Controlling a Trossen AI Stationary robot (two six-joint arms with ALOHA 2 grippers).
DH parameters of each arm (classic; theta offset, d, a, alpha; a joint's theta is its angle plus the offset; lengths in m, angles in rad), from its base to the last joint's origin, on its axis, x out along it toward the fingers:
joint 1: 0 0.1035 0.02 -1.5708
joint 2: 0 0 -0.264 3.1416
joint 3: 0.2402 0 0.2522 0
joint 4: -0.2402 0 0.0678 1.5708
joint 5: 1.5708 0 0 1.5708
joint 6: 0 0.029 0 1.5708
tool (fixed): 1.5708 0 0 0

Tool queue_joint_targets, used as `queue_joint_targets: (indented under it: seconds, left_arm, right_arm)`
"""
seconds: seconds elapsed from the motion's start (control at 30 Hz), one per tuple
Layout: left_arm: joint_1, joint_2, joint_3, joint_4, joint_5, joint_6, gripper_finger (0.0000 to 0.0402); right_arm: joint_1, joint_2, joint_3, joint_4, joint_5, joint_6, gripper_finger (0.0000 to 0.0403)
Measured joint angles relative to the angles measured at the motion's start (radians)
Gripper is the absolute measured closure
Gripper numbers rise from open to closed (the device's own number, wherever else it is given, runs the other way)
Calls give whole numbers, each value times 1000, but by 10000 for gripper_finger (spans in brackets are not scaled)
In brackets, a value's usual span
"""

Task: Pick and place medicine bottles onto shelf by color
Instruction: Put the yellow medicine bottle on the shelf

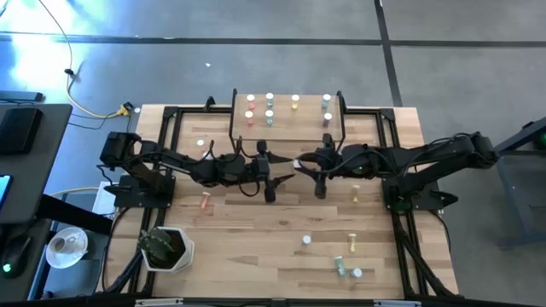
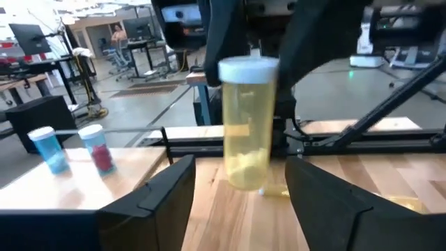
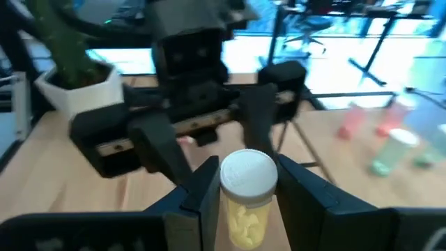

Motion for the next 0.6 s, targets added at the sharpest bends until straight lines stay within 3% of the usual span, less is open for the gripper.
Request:
queue_joint_targets:
  seconds: [0.5,0.6]
  left_arm:
    - [0,-315,0,-378,-43,0,186]
    - [0,-372,0,-440,-42,0,186]
  right_arm:
    - [-8,-164,0,-11,331,-105,294]
    - [-41,-166,-2,-5,341,-103,294]
